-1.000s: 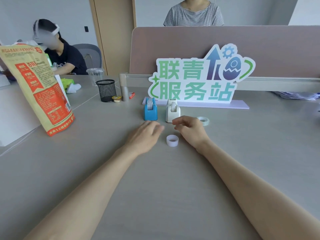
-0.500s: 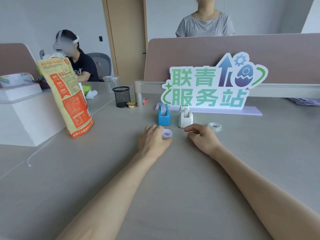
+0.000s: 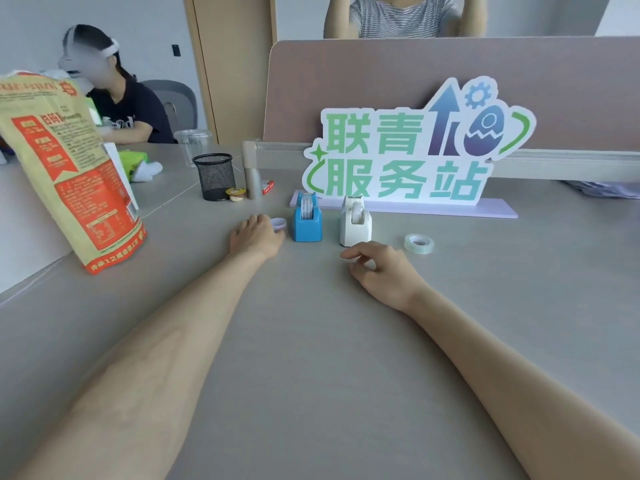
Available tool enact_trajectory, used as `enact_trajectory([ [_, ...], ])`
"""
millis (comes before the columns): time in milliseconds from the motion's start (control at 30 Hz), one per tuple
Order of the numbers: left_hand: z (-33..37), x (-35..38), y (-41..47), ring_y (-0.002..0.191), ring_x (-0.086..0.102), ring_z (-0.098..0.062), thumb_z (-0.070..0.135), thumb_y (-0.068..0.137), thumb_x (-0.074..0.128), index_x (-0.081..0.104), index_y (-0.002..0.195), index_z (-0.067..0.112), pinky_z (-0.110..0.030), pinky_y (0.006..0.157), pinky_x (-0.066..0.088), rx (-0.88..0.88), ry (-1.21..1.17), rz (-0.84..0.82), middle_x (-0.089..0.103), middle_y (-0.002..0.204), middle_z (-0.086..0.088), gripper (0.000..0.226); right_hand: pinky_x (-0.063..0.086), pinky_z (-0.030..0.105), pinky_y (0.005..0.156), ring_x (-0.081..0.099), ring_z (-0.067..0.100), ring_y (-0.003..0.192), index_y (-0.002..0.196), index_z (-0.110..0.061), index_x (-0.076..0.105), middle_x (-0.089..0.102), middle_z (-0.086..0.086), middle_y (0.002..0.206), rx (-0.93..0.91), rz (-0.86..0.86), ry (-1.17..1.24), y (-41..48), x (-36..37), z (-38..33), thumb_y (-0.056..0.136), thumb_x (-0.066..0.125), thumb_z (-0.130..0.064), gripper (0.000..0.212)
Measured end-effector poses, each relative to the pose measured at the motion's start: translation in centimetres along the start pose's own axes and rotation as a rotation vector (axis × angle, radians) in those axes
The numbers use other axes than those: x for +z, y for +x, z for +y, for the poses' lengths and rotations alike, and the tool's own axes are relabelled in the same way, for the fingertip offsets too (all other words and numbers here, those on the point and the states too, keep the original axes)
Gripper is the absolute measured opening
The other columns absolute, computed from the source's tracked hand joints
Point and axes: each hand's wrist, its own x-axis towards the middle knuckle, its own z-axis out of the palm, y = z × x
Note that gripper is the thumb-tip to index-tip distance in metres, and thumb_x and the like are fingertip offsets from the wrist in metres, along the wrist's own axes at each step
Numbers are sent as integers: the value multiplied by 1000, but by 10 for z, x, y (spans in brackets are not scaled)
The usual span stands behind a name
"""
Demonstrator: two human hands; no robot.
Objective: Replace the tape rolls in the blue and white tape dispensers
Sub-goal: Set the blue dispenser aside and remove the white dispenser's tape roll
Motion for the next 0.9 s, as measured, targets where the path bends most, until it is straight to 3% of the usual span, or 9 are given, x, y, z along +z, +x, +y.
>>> enact_trajectory([
  [133,2,-3,-10,131,40,-33,46,93,44,41,130,3,-39,103,34,-28,-65,26,44,141,-18,57,38,3,76,59,15,92,112,-12,67,68,2,111,30,52,36,1,-3,-2,87,53,-4,30],
  [267,-2,-5,-40,137,32,-33,46,92,47,25,142,2,-40,108,29,-9,-75,44,32,148,-18,70,38,26,98,50,24,117,133,-10,47,47,10,134,122,137,-12,4,-3,-5,87,58,-14,48],
  [367,-2,-9,-62,134,33,-33,38,96,41,32,139,6,-40,108,29,47,-22,29,34,145,-16,55,32,35,104,34,40,130,138,-8,37,29,20,143,87,231,-139,14,3,-13,86,60,-16,58],
  [433,0,-11,-76,130,39,-32,35,97,36,43,131,8,-39,106,32,73,7,8,43,138,-15,44,32,41,108,31,44,135,147,-17,23,10,23,154,99,183,-169,23,8,-17,88,58,-21,69],
  [533,3,-10,-98,125,44,-28,28,96,33,52,120,12,-37,104,33,133,27,23,52,131,-11,34,40,44,102,50,50,119,152,-32,-1,-12,27,156,121,92,-225,35,11,-13,92,50,-26,79],
  [633,6,-8,-116,125,45,-26,26,96,35,52,121,14,-36,104,34,199,24,67,54,131,-8,34,46,44,90,55,52,109,151,-33,-9,-5,28,157,110,94,-278,44,13,-12,95,43,-27,77],
  [767,5,-10,-122,128,42,-24,27,96,35,50,127,17,-35,106,31,234,13,52,52,136,-3,37,49,46,83,58,46,93,150,-24,-16,40,23,137,141,136,-281,48,15,-9,96,43,-31,81],
  [833,5,-12,-120,127,41,-24,28,96,34,50,126,18,-35,106,31,233,13,39,51,136,-3,36,48,45,85,57,43,100,149,-15,-19,45,22,135,184,142,-267,44,12,-10,97,42,-32,82],
  [900,6,-14,-119,125,41,-25,28,96,34,50,124,18,-35,105,31,229,27,27,51,135,-2,34,44,44,89,52,42,113,151,-7,-8,39,22,142,193,126,-280,40,10,-14,100,39,-29,73],
])
